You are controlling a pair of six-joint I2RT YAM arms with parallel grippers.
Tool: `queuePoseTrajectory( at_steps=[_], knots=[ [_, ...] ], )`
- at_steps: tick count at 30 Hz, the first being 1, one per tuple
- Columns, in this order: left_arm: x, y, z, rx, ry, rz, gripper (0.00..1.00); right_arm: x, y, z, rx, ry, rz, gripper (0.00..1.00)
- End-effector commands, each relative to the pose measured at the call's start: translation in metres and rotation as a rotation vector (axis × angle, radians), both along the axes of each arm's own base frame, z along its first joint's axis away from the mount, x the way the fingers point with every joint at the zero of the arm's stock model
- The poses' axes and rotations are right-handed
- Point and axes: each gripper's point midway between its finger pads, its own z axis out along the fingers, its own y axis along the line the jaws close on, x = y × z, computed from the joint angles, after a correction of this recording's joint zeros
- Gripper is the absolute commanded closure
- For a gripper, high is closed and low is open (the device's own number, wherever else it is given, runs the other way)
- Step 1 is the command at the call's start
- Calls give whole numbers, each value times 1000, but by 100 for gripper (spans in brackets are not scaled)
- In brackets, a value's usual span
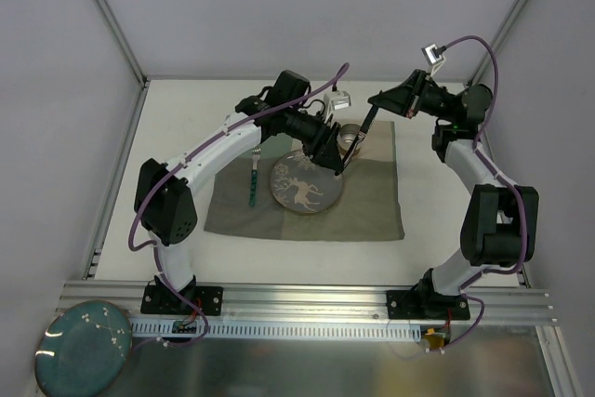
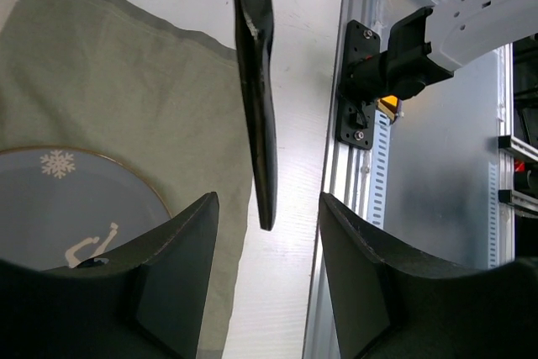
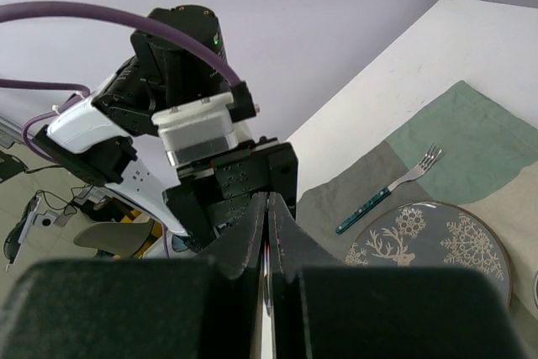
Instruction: Set the dinner table for one person
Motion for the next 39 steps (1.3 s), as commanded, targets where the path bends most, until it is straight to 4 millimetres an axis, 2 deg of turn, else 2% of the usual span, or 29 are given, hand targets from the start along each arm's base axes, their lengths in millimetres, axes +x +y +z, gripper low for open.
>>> queuePoseTrajectory(
  at_steps=[1, 8, 13, 14, 20, 26, 29, 30, 31, 39],
  knots=[
    [-11, -7, 27, -59, -30, -45, 49, 4, 2, 21, 6, -96, -14, 100],
    [-12, -9, 26, -55, -31, -44, 49, 7, 2, 23, 8, -99, -18, 100],
    [-9, -12, 17, -34, -23, -34, 61, 7, 2, 22, 7, -100, -19, 100],
    [-10, -13, 16, -33, -19, -36, 61, 4, 8, 22, 8, -97, -3, 100],
    [-12, -20, 12, -30, -15, -53, 53, 0, 9, 24, 5, -107, 3, 100],
    [-13, -26, 13, -33, -17, -63, 54, -2, 9, 26, 3, -117, 5, 100],
    [-11, -25, 12, -28, -22, -55, 78, -5, 10, 27, 2, -120, 11, 100],
    [-11, -25, 12, -25, -25, -49, 97, -4, 10, 26, 1, -117, 12, 100],
    [-9, -25, 10, -18, -25, -40, 100, -4, 9, 27, 1, -115, 11, 100],
    [-5, -23, 7, 5, -42, -10, 100, -6, 9, 27, 3, -121, 6, 100]
  ],
)
